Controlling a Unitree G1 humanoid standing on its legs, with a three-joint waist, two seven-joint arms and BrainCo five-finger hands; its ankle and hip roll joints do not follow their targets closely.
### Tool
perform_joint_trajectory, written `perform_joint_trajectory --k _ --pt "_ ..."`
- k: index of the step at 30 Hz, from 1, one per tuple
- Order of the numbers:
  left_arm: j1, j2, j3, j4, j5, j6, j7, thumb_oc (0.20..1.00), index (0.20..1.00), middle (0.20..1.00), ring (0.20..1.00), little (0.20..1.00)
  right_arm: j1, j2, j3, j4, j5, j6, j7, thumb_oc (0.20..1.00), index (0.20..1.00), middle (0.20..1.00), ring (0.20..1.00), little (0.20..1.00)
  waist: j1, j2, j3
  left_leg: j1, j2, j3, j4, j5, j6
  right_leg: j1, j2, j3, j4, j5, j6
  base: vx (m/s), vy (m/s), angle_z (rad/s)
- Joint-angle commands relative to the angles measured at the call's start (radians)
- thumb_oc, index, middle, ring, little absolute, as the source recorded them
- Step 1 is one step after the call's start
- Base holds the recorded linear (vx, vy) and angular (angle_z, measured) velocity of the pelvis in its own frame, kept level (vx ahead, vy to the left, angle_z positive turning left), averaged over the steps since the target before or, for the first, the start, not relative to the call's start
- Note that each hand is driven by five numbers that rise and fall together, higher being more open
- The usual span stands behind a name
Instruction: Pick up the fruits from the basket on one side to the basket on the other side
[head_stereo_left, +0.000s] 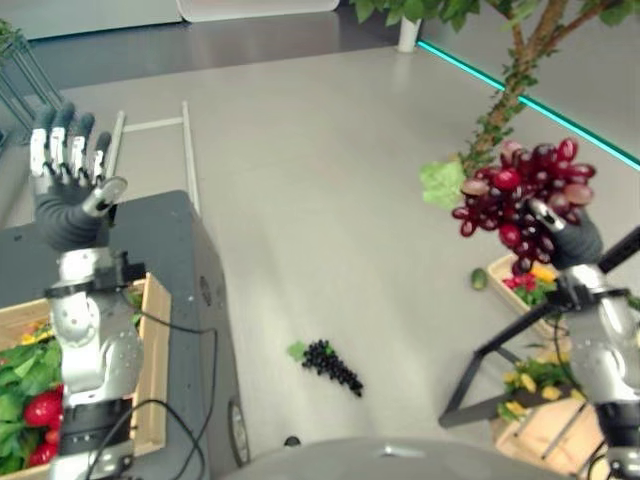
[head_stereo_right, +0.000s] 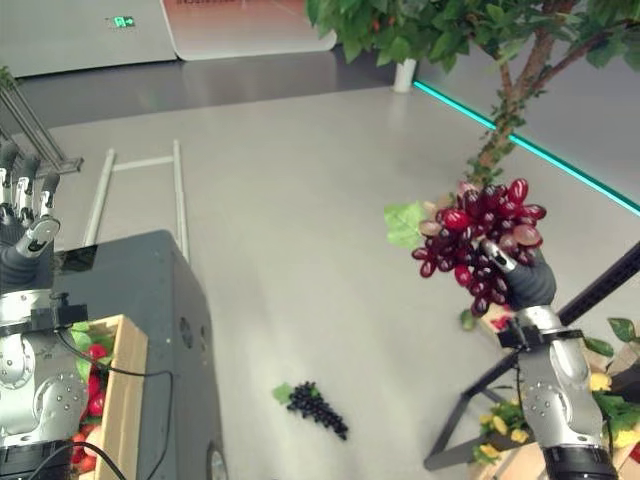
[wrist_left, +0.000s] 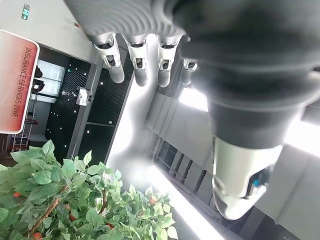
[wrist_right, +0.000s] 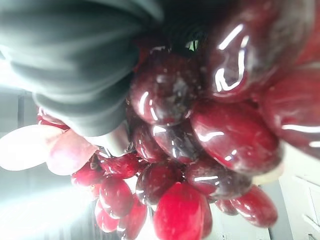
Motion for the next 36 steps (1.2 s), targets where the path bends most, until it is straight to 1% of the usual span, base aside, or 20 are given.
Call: perform_joint_trajectory --k 1,6,11,14,16,18,19,20,21,22,23,26,27,28,29,30,32,34,35,36 --pt "0.002 0.044 0.016 -0.022 0.038 -0.038 0.000 1.000 1.000 1.000 1.000 1.000 -0.072 -0.019 -0.028 -0.062 0.015 -0.069 0.011 0.200 0.200 0.200 0.200 0.200 0.007 -0.022 -0.041 -0.046 -0.030 -0.003 0.130 -0.162 0.041 -0.056 -0.021 -0.036 0.034 0.002 0.061 -0.01 0.033 -0.12" --pt "0.031 0.037 0.030 -0.033 0.053 -0.036 -0.004 1.000 1.000 1.000 1.000 1.000 -0.069 -0.013 -0.024 -0.070 0.016 -0.063 0.025 0.200 0.200 0.200 0.200 0.200 0.019 -0.028 -0.034 -0.045 -0.038 -0.010 0.145 -0.173 0.049 -0.051 -0.026 -0.038 0.038 0.000 0.062 0.00 0.007 -0.03" --pt "0.071 0.025 0.052 -0.030 0.078 -0.031 -0.003 1.000 1.000 1.000 1.000 1.000 -0.064 0.013 -0.018 -0.076 0.002 -0.055 0.034 0.200 0.200 0.200 0.200 0.200 0.040 -0.027 -0.035 -0.043 -0.046 -0.026 0.137 -0.171 0.055 -0.046 -0.030 -0.054 0.049 -0.008 0.065 0.00 0.000 0.00" --pt "0.082 0.019 0.060 -0.034 0.082 -0.027 -0.009 1.000 1.000 1.000 1.000 1.000 -0.057 0.020 -0.021 -0.062 -0.008 -0.052 0.034 0.200 0.200 0.200 0.200 0.200 0.053 -0.028 -0.033 -0.041 -0.047 -0.049 0.128 -0.162 0.052 -0.043 -0.029 -0.072 0.073 -0.025 0.059 0.00 -0.029 0.08" --pt "0.080 0.020 0.059 -0.036 0.077 -0.028 -0.010 1.000 1.000 1.000 1.000 1.000 -0.054 0.027 -0.025 -0.054 -0.014 -0.060 0.026 0.200 0.200 0.200 0.200 0.200 0.064 -0.031 -0.018 -0.055 -0.044 -0.082 0.145 -0.156 0.044 -0.048 -0.026 -0.092 0.097 -0.041 0.047 -0.03 -0.092 0.32" --pt "0.080 0.020 0.059 -0.036 0.077 -0.028 -0.010 1.000 1.000 1.000 1.000 1.000 -0.054 0.028 -0.025 -0.055 -0.014 -0.060 0.026 0.200 0.200 0.200 0.200 0.200 0.061 -0.032 -0.018 -0.057 -0.045 -0.086 0.147 -0.156 0.043 -0.048 -0.026 -0.096 0.098 -0.043 0.047 -0.02 -0.071 0.47" --pt "0.079 0.021 0.061 -0.033 0.072 -0.030 -0.006 1.000 1.000 1.000 1.000 1.000 -0.055 0.031 -0.029 -0.050 -0.012 -0.066 0.018 0.200 0.200 0.200 0.200 0.200 0.077 -0.035 -0.009 -0.070 -0.040 -0.108 0.160 -0.148 0.032 -0.049 -0.022 -0.122 0.107 -0.053 0.037 -0.04 -0.138 0.45" --pt "0.078 0.022 0.059 -0.034 0.069 -0.029 -0.006 1.000 1.000 1.000 1.000 1.000 -0.054 0.029 -0.031 -0.048 -0.009 -0.068 0.014 0.200 0.200 0.200 0.200 0.200 0.079 -0.036 -0.006 -0.077 -0.038 -0.123 0.165 -0.145 0.026 -0.047 -0.021 -0.141 0.107 -0.058 0.032 -0.10 -0.265 0.54" --pt "0.075 0.023 0.058 -0.031 0.063 -0.028 -0.001 1.000 1.000 1.000 1.000 1.000 -0.052 0.023 -0.032 -0.050 -0.011 -0.072 0.009 0.200 0.200 0.200 0.200 0.200 0.090 -0.039 0.005 -0.094 -0.032 -0.151 0.174 -0.132 0.014 -0.047 -0.013 -0.167 0.109 -0.067 0.021 -0.10 -0.237 0.68" --pt "0.072 0.022 0.054 -0.032 0.060 -0.027 -0.001 1.000 1.000 1.000 1.000 1.000 -0.051 0.021 -0.036 -0.052 -0.006 -0.071 0.008 0.200 0.200 0.200 0.200 0.200 0.095 -0.040 0.011 -0.105 -0.028 -0.168 0.180 -0.124 0.005 -0.047 -0.008 -0.184 0.106 -0.070 0.014 -0.09 -0.202 0.84" --pt "0.071 0.022 0.053 -0.032 0.060 -0.027 -0.001 1.000 1.000 1.000 1.000 1.000 -0.051 0.021 -0.037 -0.052 -0.006 -0.071 0.009 0.200 0.200 0.200 0.200 0.200 0.092 -0.040 0.011 -0.107 -0.028 -0.172 0.182 -0.124 0.004 -0.046 -0.007 -0.188 0.105 -0.071 0.014 -0.07 -0.168 0.71" --pt "0.064 0.019 0.041 -0.038 0.059 -0.023 -0.001 1.000 1.000 1.000 1.000 1.000 -0.052 0.013 -0.051 -0.045 0.006 -0.083 0.001 0.200 0.200 0.200 0.200 0.200 0.106 -0.039 0.039 -0.157 -0.014 -0.222 0.189 -0.076 -0.031 -0.051 0.011 -0.238 0.085 -0.075 -0.001 -0.16 -0.199 0.61" --pt "0.053 0.017 0.027 -0.044 0.051 -0.027 -0.001 1.000 1.000 1.000 1.000 1.000 -0.056 0.002 -0.059 -0.035 0.016 -0.089 -0.007 0.200 0.200 0.200 0.200 0.200 0.110 -0.034 0.052 -0.194 -0.007 -0.251 0.172 -0.032 -0.056 -0.065 0.015 -0.271 0.077 -0.074 -0.006 -0.18 -0.154 0.66" --pt "0.052 0.017 0.026 -0.043 0.051 -0.027 -0.001 1.000 1.000 1.000 1.000 1.000 -0.057 0.001 -0.060 -0.034 0.016 -0.090 -0.007 0.200 0.200 0.200 0.200 0.200 0.106 -0.033 0.049 -0.198 -0.008 -0.255 0.170 -0.030 -0.057 -0.068 0.015 -0.275 0.078 -0.074 -0.006 -0.18 -0.109 0.72" --pt "0.039 0.018 0.018 -0.049 0.051 -0.030 0.007 1.000 1.000 1.000 1.000 1.000 -0.057 -0.008 -0.063 -0.036 0.010 -0.099 -0.018 0.200 0.200 0.200 0.200 0.200 0.106 -0.033 0.061 -0.220 0.000 -0.255 0.170 -0.012 -0.068 -0.079 0.009 -0.290 0.082 -0.071 -0.007 -0.13 -0.062 0.59" --pt "0.028 0.015 0.013 -0.051 0.042 -0.028 0.005 1.000 1.000 1.000 1.000 1.000 -0.060 -0.012 -0.069 -0.037 0.013 -0.098 -0.024 0.200 0.200 0.200 0.200 0.200 0.093 -0.037 0.065 -0.231 -0.001 -0.239 0.193 -0.032 -0.061 -0.102 -0.001 -0.306 0.095 -0.069 -0.007 -0.20 -0.085 0.80" --pt "0.011 0.005 0.000 -0.049 0.037 -0.027 0.000 1.000 1.000 1.000 1.000 1.000 -0.071 -0.007 -0.073 -0.039 0.010 -0.102 -0.031 0.200 0.200 0.200 0.200 0.200 0.075 -0.050 0.061 -0.217 0.002 -0.175 0.295 -0.093 -0.050 -0.125 -0.013 -0.324 0.086 -0.058 -0.008 -0.17 -0.082 0.53" --pt "0.004 -0.001 -0.009 -0.051 0.034 -0.030 -0.010 1.000 1.000 1.000 1.000 1.000 -0.076 0.007 -0.067 -0.032 0.012 -0.103 -0.033 0.200 0.200 0.200 0.200 0.200 0.066 -0.057 0.048 -0.191 0.013 -0.145 0.365 -0.133 -0.045 -0.136 -0.010 -0.327 0.064 -0.043 -0.013 -0.09 -0.060 0.29" --pt "0.003 -0.004 -0.009 -0.053 0.036 -0.030 -0.011 1.000 1.000 1.000 1.000 1.000 -0.077 0.018 -0.063 -0.031 0.009 -0.102 -0.031 0.200 0.200 0.200 0.200 0.200 0.059 -0.058 0.040 -0.154 0.023 -0.129 0.407 -0.148 -0.045 -0.137 -0.005 -0.328 0.054 -0.036 -0.016 -0.03 -0.042 0.10" --pt "0.002 -0.007 -0.008 -0.051 0.035 -0.030 -0.010 1.000 1.000 1.000 1.000 1.000 -0.071 0.030 -0.063 -0.035 0.006 -0.101 -0.031 0.200 0.200 0.200 0.200 0.200 0.054 -0.053 0.029 -0.110 0.033 -0.120 0.412 -0.159 -0.048 -0.134 0.005 -0.329 0.042 -0.035 -0.020 0.01 -0.020 0.05"
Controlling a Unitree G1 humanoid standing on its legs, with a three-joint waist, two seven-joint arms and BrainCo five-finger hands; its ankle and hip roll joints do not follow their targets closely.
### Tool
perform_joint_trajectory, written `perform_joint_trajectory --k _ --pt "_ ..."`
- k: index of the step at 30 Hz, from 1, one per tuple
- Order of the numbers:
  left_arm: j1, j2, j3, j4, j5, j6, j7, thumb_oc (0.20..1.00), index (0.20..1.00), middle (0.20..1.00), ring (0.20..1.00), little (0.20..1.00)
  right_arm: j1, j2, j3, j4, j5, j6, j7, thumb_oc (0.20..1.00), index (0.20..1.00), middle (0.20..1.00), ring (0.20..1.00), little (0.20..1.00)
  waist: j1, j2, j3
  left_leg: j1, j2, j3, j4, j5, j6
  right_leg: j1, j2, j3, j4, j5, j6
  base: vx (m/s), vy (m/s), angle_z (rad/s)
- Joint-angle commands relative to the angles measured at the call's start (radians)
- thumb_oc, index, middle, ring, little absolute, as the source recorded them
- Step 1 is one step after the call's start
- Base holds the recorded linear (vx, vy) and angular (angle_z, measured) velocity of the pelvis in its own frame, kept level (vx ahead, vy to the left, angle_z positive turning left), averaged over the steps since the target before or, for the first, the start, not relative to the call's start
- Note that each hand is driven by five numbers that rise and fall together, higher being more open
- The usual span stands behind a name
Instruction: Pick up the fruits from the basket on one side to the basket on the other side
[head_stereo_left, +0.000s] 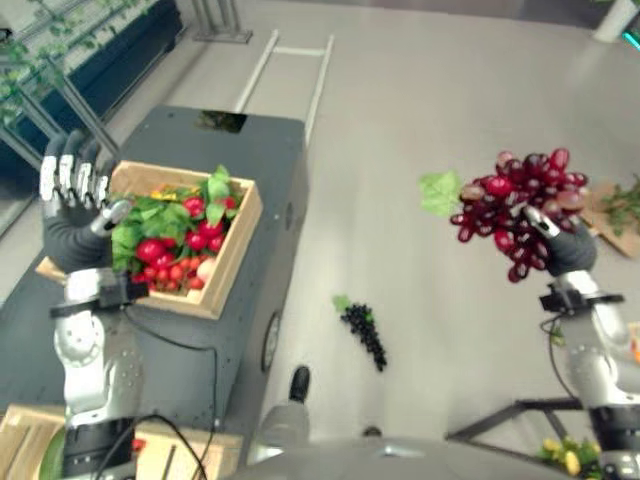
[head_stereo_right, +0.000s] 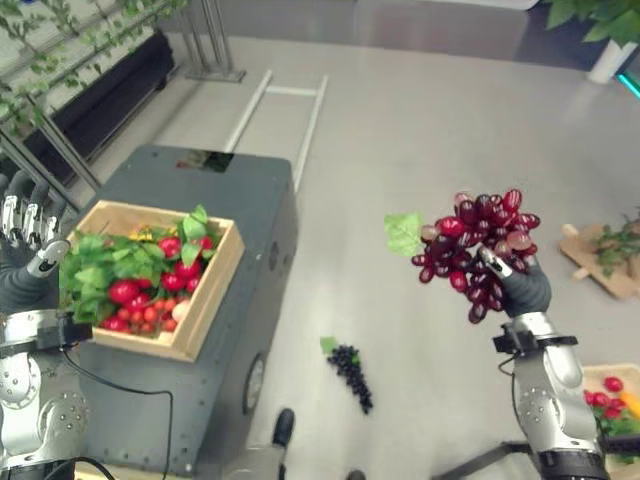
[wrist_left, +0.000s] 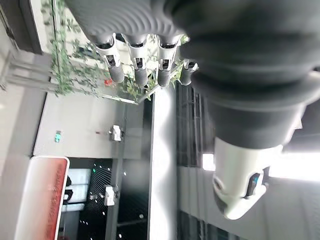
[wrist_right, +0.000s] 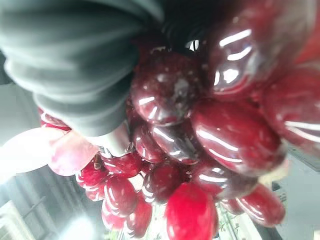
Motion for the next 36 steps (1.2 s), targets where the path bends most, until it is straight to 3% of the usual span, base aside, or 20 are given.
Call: perform_joint_trajectory --k 1,4,5,11,16,22,26,27,28,30,32,33,34,36 --pt "-0.052 0.032 -0.016 -0.044 -0.002 -0.040 -0.016 1.000 1.000 1.000 1.000 1.000 -0.070 -0.032 -0.064 -0.065 0.026 -0.097 0.002 0.200 0.200 0.200 0.200 0.200 -0.055 0.048 -0.080 0.186 0.045 -0.021 0.020 -0.104 0.007 -0.030 0.092 0.034 -0.064 0.024 0.040 0.03 0.005 0.09" --pt "-0.051 0.027 -0.012 -0.043 0.006 -0.045 -0.005 1.000 1.000 1.000 1.000 1.000 -0.071 -0.020 -0.078 -0.056 0.034 -0.107 -0.004 0.200 0.200 0.200 0.200 0.200 -0.080 0.063 -0.095 0.252 0.046 0.002 -0.006 -0.123 0.002 -0.031 0.102 0.017 -0.075 0.035 0.042 -0.03 0.093 0.40" --pt "-0.047 0.023 -0.016 -0.042 0.005 -0.044 -0.003 1.000 1.000 1.000 1.000 1.000 -0.073 -0.012 -0.085 -0.050 0.041 -0.118 -0.020 0.200 0.200 0.200 0.200 0.200 -0.096 0.079 -0.104 0.284 0.081 0.062 -0.087 -0.147 0.006 -0.031 0.102 0.000 -0.074 0.039 0.050 -0.03 0.136 0.33" --pt "-0.038 0.035 -0.021 -0.044 0.016 -0.035 0.001 1.000 1.000 1.000 1.000 1.000 -0.075 -0.003 -0.081 -0.033 0.030 -0.120 -0.034 0.200 0.200 0.200 0.200 0.200 -0.094 0.083 -0.118 0.336 0.091 0.099 -0.208 -0.145 0.002 -0.020 0.102 -0.001 -0.083 0.060 0.056 -0.01 0.117 0.32" --pt "-0.032 0.037 -0.033 -0.041 0.016 -0.025 -0.005 1.000 1.000 1.000 1.000 1.000 -0.075 0.008 -0.072 -0.028 0.023 -0.120 -0.045 0.200 0.200 0.200 0.200 0.200 -0.090 0.080 -0.116 0.336 0.073 0.099 -0.216 -0.172 0.021 -0.029 0.086 0.004 -0.085 0.084 0.060 -0.07 0.131 0.03" --pt "-0.070 0.067 -0.062 -0.042 0.028 -0.028 0.008 1.000 1.000 1.000 1.000 1.000 -0.088 0.011 -0.053 -0.027 -0.009 -0.122 -0.068 0.200 0.200 0.200 0.200 0.200 -0.099 0.058 -0.085 0.289 0.003 0.083 -0.181 -0.219 0.078 -0.081 0.023 0.043 -0.065 0.160 0.109 -0.18 0.211 -0.06" --pt "-0.092 0.074 -0.077 -0.035 0.033 -0.031 0.006 1.000 1.000 1.000 1.000 1.000 -0.094 0.012 -0.048 -0.023 -0.021 -0.119 -0.075 0.200 0.200 0.200 0.200 0.200 -0.110 0.048 -0.061 0.261 -0.025 0.085 -0.148 -0.230 0.096 -0.115 -0.013 0.068 -0.053 0.200 0.139 -0.24 0.231 -0.05" --pt "-0.098 0.082 -0.081 -0.030 0.035 -0.038 0.005 1.000 1.000 1.000 1.000 1.000 -0.104 0.019 -0.039 -0.018 -0.028 -0.122 -0.075 0.200 0.200 0.200 0.200 0.200 -0.124 0.033 -0.038 0.240 -0.047 0.096 -0.140 -0.215 0.107 -0.152 -0.039 0.104 -0.059 0.274 0.173 -0.28 0.218 -0.11" --pt "-0.098 0.083 -0.081 -0.029 0.035 -0.038 0.005 1.000 1.000 1.000 1.000 1.000 -0.104 0.019 -0.039 -0.018 -0.028 -0.122 -0.075 0.200 0.200 0.200 0.200 0.200 -0.123 0.033 -0.039 0.239 -0.048 0.097 -0.140 -0.214 0.107 -0.153 -0.040 0.105 -0.060 0.275 0.173 -0.29 0.213 -0.01" --pt "-0.095 0.097 -0.076 -0.035 0.049 -0.037 0.010 1.000 1.000 1.000 1.000 1.000 -0.112 0.027 -0.027 -0.012 -0.045 -0.129 -0.085 0.200 0.200 0.200 0.200 0.200 -0.130 0.042 -0.020 0.224 -0.043 0.109 -0.148 -0.193 0.108 -0.183 -0.060 0.122 -0.068 0.324 0.204 -0.24 0.140 -0.10" --pt "-0.099 0.105 -0.074 -0.031 0.047 -0.039 0.003 1.000 1.000 1.000 1.000 1.000 -0.100 0.031 -0.030 -0.024 -0.050 -0.116 -0.070 0.200 0.200 0.200 0.200 0.200 -0.137 0.062 -0.014 0.200 -0.026 0.100 -0.154 -0.172 0.110 -0.182 -0.047 0.174 -0.008 0.250 0.190 -0.33 0.189 -0.38" --pt "-0.095 0.107 -0.074 -0.021 0.050 -0.039 0.005 1.000 1.000 1.000 1.000 1.000 -0.102 0.043 -0.026 -0.026 -0.054 -0.119 -0.066 0.200 0.200 0.200 0.200 0.200 -0.118 0.071 -0.026 0.190 -0.025 0.117 -0.174 -0.151 0.119 -0.156 -0.049 0.149 0.048 0.194 0.165 -0.27 0.162 -0.34" --pt "-0.095 0.107 -0.074 -0.021 0.050 -0.039 0.005 1.000 1.000 1.000 1.000 1.000 -0.102 0.044 -0.026 -0.027 -0.054 -0.119 -0.066 0.200 0.200 0.200 0.200 0.200 -0.118 0.067 -0.028 0.188 -0.028 0.117 -0.177 -0.144 0.120 -0.160 -0.052 0.149 0.048 0.196 0.163 -0.24 0.139 -0.44" --pt "-0.079 0.105 -0.055 -0.022 0.050 -0.033 0.012 1.000 1.000 1.000 1.000 1.000 -0.104 0.050 -0.018 -0.018 -0.058 -0.114 -0.068 0.200 0.200 0.200 0.200 0.200 -0.090 0.078 -0.045 0.174 -0.025 0.139 -0.200 -0.121 0.131 -0.111 -0.053 0.123 0.138 0.130 0.146 -0.17 0.099 -0.60"
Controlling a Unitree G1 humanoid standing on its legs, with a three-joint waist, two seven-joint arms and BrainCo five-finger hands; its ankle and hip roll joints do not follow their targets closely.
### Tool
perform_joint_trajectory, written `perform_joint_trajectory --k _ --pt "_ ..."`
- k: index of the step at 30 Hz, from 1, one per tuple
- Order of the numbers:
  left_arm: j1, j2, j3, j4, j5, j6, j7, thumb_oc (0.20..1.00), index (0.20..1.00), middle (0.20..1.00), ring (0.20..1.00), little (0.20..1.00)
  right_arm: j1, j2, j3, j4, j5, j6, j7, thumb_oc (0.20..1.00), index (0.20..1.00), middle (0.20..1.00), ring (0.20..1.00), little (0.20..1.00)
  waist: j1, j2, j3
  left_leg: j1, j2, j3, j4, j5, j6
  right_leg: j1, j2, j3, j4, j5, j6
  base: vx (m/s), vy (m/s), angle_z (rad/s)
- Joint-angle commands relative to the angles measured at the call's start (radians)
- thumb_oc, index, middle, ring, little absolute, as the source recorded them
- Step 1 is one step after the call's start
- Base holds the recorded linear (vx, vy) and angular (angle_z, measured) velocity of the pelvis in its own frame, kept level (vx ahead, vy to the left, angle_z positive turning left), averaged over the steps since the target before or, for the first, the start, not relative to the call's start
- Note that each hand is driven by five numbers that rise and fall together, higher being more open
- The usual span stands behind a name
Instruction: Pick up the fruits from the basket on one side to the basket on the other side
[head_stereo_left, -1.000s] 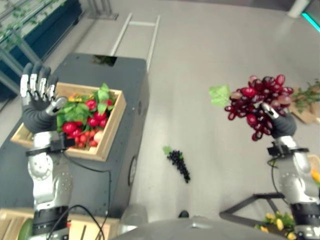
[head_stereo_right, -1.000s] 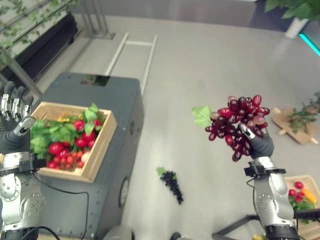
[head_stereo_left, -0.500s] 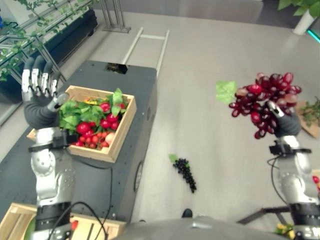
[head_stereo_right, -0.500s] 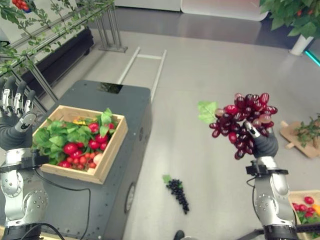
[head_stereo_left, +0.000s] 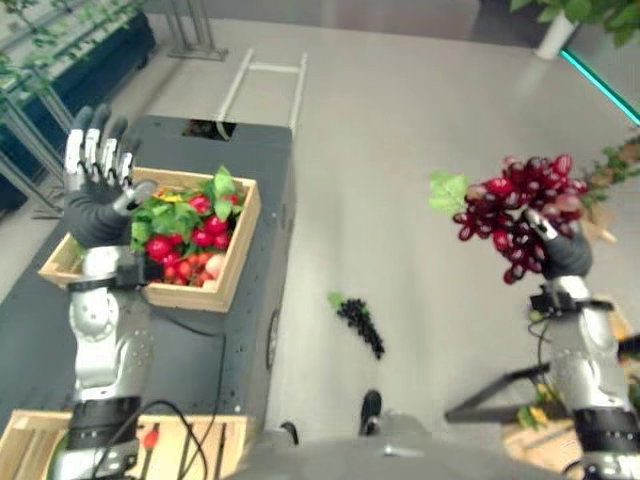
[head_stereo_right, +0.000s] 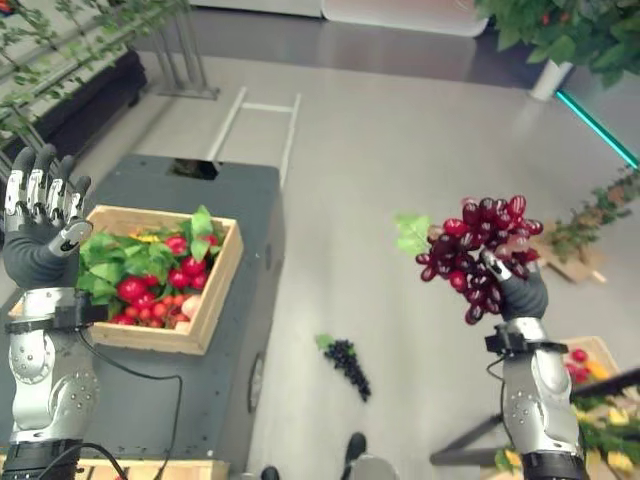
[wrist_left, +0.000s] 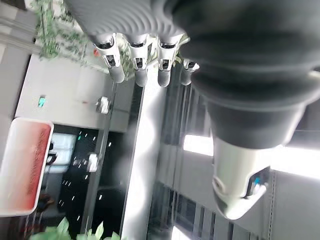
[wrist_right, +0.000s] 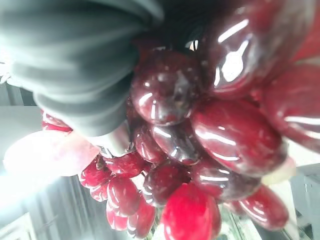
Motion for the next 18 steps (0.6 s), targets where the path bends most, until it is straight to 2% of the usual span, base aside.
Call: perform_joint_trajectory --k 1,3,5,10,12,18 --pt "0.014 0.054 0.039 -0.046 0.039 -0.034 0.002 1.000 1.000 1.000 1.000 1.000 -0.079 -0.003 -0.032 -0.042 -0.003 -0.067 0.011 0.200 0.200 0.200 0.200 0.200 0.042 -0.002 -0.061 0.074 -0.043 -0.030 -0.109 -0.017 -0.017 0.075 -0.051 -0.020 0.166 -0.178 0.020 -0.16 0.087 -0.56" --pt "0.025 0.042 0.044 -0.049 0.033 -0.033 0.002 1.000 1.000 1.000 1.000 1.000 -0.075 0.000 -0.029 -0.035 0.006 -0.063 0.021 0.200 0.200 0.200 0.200 0.200 0.052 0.000 -0.081 0.070 -0.048 -0.018 -0.111 -0.013 -0.004 0.112 -0.044 0.012 0.249 -0.206 0.019 -0.12 0.043 -0.54" --pt "0.042 0.034 0.047 -0.050 0.031 -0.032 -0.004 1.000 1.000 1.000 1.000 1.000 -0.062 -0.004 -0.033 -0.037 -0.010 -0.056 0.025 0.200 0.200 0.200 0.200 0.200 0.059 -0.011 -0.102 0.065 -0.061 -0.012 -0.103 -0.015 -0.003 0.152 -0.036 0.037 0.250 -0.211 0.027 -0.08 -0.042 -0.26" --pt "0.065 0.027 0.052 -0.049 0.033 -0.035 0.002 1.000 1.000 1.000 1.000 1.000 -0.069 -0.010 -0.018 -0.019 0.008 -0.051 0.024 0.200 0.200 0.200 0.200 0.200 0.086 -0.028 -0.131 0.032 -0.057 0.022 -0.114 0.016 -0.017 0.215 -0.001 0.043 0.083 -0.255 0.029 -0.11 -0.119 -0.37" --pt "0.075 0.020 0.058 -0.050 0.027 -0.033 0.007 1.000 1.000 1.000 1.000 1.000 -0.071 -0.013 -0.014 -0.019 0.010 -0.047 0.021 0.200 0.200 0.200 0.200 0.200 0.091 -0.026 -0.135 0.026 -0.049 0.033 -0.130 0.032 -0.024 0.220 0.006 0.027 0.056 -0.263 0.029 -0.11 -0.140 -0.32" --pt "0.073 0.009 0.062 -0.054 0.024 -0.031 0.010 1.000 1.000 1.000 1.000 1.000 -0.051 -0.028 -0.033 -0.027 0.021 -0.043 0.030 0.200 0.200 0.200 0.200 0.200 0.082 -0.026 -0.115 -0.012 -0.016 0.016 -0.100 0.062 -0.050 0.220 0.049 0.018 0.033 -0.309 -0.011 -0.10 -0.175 0.02"
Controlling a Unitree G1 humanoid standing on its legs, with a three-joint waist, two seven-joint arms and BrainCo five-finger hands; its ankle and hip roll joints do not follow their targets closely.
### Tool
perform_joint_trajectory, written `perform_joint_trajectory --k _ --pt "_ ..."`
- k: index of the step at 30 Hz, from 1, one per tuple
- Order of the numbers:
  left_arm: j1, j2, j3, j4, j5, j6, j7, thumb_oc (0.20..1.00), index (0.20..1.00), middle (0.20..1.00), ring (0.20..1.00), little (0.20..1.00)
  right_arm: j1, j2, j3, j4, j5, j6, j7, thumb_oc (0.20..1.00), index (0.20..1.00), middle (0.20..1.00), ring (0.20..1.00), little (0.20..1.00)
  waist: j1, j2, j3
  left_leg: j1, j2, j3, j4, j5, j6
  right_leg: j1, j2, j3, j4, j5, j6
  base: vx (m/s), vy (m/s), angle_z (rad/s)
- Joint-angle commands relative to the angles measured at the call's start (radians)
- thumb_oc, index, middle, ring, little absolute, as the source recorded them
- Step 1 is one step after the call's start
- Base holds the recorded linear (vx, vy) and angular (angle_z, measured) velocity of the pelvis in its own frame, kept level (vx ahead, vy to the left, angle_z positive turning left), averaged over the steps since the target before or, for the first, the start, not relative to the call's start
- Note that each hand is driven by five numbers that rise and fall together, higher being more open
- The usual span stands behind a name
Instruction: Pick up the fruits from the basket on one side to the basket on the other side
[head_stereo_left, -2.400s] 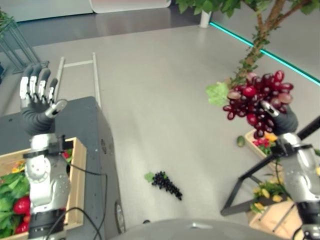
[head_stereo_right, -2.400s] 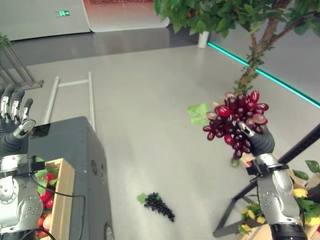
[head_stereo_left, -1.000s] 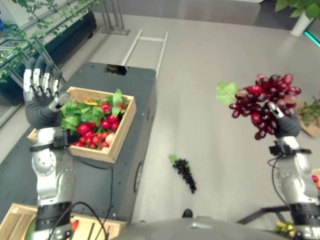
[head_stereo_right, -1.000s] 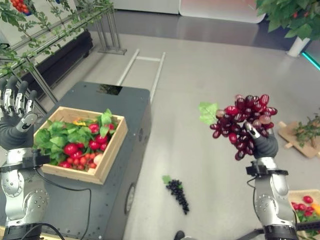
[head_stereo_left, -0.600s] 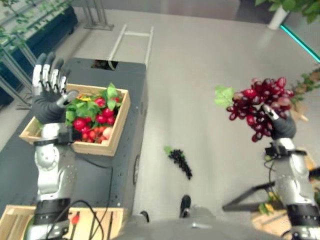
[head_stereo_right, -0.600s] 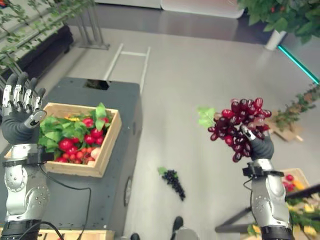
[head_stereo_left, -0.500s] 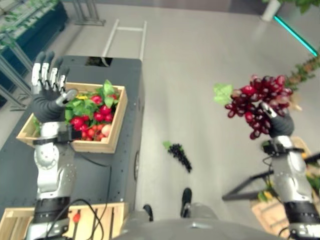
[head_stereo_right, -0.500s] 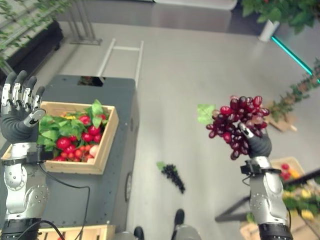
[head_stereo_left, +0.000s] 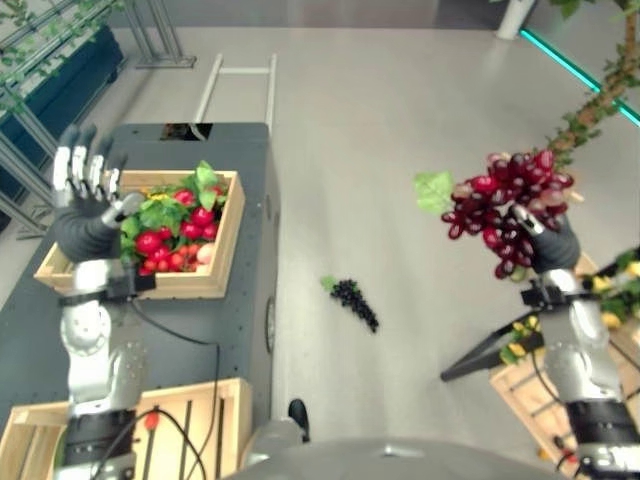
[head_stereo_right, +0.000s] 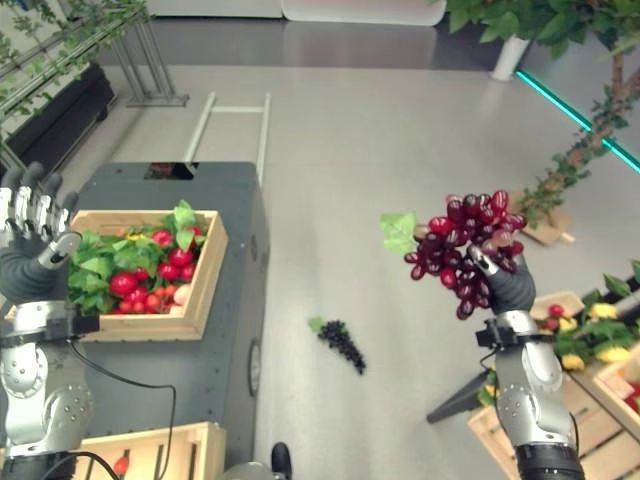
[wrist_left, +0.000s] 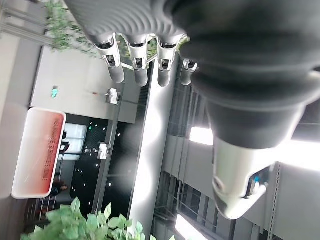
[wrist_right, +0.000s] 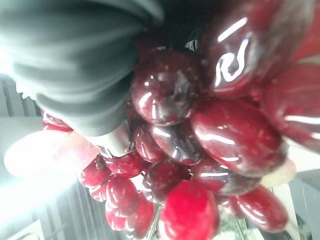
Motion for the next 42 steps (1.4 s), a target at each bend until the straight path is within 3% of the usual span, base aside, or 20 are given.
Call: perform_joint_trajectory --k 1,6,8,9,12,14,15,17,19,22,29,34,42 --pt "-0.016 0.046 0.018 -0.045 0.025 -0.034 0.006 1.000 1.000 1.000 1.000 1.000 -0.086 -0.021 -0.042 -0.039 0.038 -0.060 0.018 0.200 0.200 0.200 0.200 0.200 0.006 -0.006 -0.024 0.020 -0.030 -0.038 0.029 -0.110 0.001 -0.022 0.026 -0.014 0.056 0.011 0.011 -0.09 -0.163 0.09" --pt "-0.018 0.038 0.014 -0.032 0.026 -0.030 0.012 1.000 1.000 1.000 1.000 1.000 -0.080 -0.022 -0.050 -0.039 0.054 -0.072 0.016 0.200 0.200 0.200 0.200 0.200 0.008 -0.013 0.008 -0.024 -0.003 -0.077 0.077 -0.078 -0.033 -0.015 0.062 -0.013 0.041 -0.018 -0.022 -0.11 -0.198 0.13" --pt "-0.020 0.038 0.008 -0.037 0.021 -0.029 0.009 1.000 1.000 1.000 1.000 1.000 -0.080 -0.028 -0.058 -0.051 0.068 -0.077 0.014 0.200 0.200 0.200 0.200 0.200 0.007 -0.011 0.021 -0.058 0.009 -0.096 0.096 -0.051 -0.052 -0.022 0.081 -0.018 0.026 -0.013 -0.037 -0.16 -0.228 0.37" --pt "-0.019 0.039 0.001 -0.040 0.021 -0.026 0.007 1.000 1.000 1.000 1.000 1.000 -0.080 -0.036 -0.063 -0.047 0.077 -0.083 0.009 0.200 0.200 0.200 0.200 0.200 0.011 -0.006 0.031 -0.081 0.020 -0.112 0.089 -0.012 -0.072 -0.020 0.098 -0.030 0.000 -0.016 -0.048 -0.09 -0.134 0.59" --pt "-0.026 0.044 -0.006 -0.039 0.021 -0.028 0.015 1.000 1.000 1.000 1.000 1.000 -0.085 -0.045 -0.062 -0.042 0.090 -0.092 0.000 0.200 0.200 0.200 0.200 0.200 0.015 0.000 0.050 -0.110 0.030 -0.146 0.075 0.037 -0.102 -0.026 0.104 -0.044 -0.001 -0.018 -0.059 -0.14 -0.129 0.44" --pt "-0.032 0.047 -0.006 -0.041 0.024 -0.029 0.022 1.000 1.000 1.000 1.000 1.000 -0.092 -0.050 -0.055 -0.038 0.089 -0.091 -0.003 0.200 0.200 0.200 0.200 0.200 0.017 0.001 0.058 -0.122 0.027 -0.185 0.073 0.042 -0.108 -0.042 0.104 -0.047 0.003 -0.010 -0.062 -0.17 -0.089 0.35" --pt "-0.034 0.051 0.000 -0.042 0.022 -0.029 0.021 1.000 1.000 1.000 1.000 1.000 -0.108 -0.055 -0.039 -0.035 0.080 -0.085 -0.006 0.200 0.200 0.200 0.200 0.200 0.020 -0.011 0.063 -0.107 0.005 -0.242 0.122 -0.016 -0.096 -0.062 0.093 -0.044 0.009 0.001 -0.062 -0.14 -0.098 0.24" --pt "-0.039 0.046 0.002 -0.040 0.015 -0.029 0.021 1.000 1.000 1.000 1.000 1.000 -0.105 -0.046 -0.042 -0.029 0.082 -0.085 -0.003 0.200 0.200 0.200 0.200 0.200 0.008 -0.028 0.053 -0.070 0.017 -0.220 0.205 -0.090 -0.084 -0.068 0.076 -0.062 -0.002 0.014 -0.061 -0.16 -0.088 0.26" --pt "-0.040 0.045 0.001 -0.042 0.015 -0.028 0.016 1.000 1.000 1.000 1.000 1.000 -0.103 -0.044 -0.045 -0.033 0.078 -0.086 -0.002 0.200 0.200 0.200 0.200 0.200 0.004 -0.030 0.047 -0.061 0.018 -0.224 0.221 -0.099 -0.082 -0.070 0.076 -0.066 -0.012 0.021 -0.064 -0.09 -0.013 0.13" --pt "-0.050 0.038 -0.009 -0.036 0.010 -0.034 0.023 1.000 1.000 1.000 1.000 1.000 -0.100 -0.034 -0.053 -0.024 0.081 -0.094 -0.007 0.200 0.200 0.200 0.200 0.200 -0.007 -0.028 0.023 0.046 0.031 -0.247 0.202 -0.166 -0.085 -0.060 0.080 -0.066 -0.035 0.027 -0.062 -0.03 0.053 0.50" --pt "-0.042 0.028 -0.024 -0.029 0.003 -0.031 0.028 1.000 1.000 1.000 1.000 1.000 -0.091 -0.018 -0.068 -0.014 0.094 -0.110 -0.025 0.200 0.200 0.200 0.200 0.200 -0.033 -0.011 -0.005 0.113 0.055 -0.236 0.084 -0.189 -0.097 -0.062 0.062 -0.072 -0.051 0.066 -0.046 -0.04 0.183 0.10" --pt "-0.034 0.038 -0.022 -0.018 0.009 -0.029 0.031 1.000 1.000 1.000 1.000 1.000 -0.098 -0.010 -0.055 -0.010 0.071 -0.105 -0.038 0.200 0.200 0.200 0.200 0.200 -0.037 -0.012 -0.001 0.125 0.018 -0.224 0.078 -0.215 -0.068 -0.079 0.034 -0.048 -0.040 0.100 -0.025 -0.08 0.231 0.00" --pt "-0.054 0.055 -0.034 -0.011 0.023 -0.036 0.032 1.000 1.000 1.000 1.000 1.000 -0.112 -0.007 -0.059 -0.009 0.018 -0.104 -0.053 0.200 0.200 0.200 0.200 0.200 -0.065 -0.009 0.015 0.118 -0.043 -0.168 0.076 -0.234 -0.008 -0.168 -0.039 0.019 0.009 0.178 0.040 -0.15 0.239 -0.19"
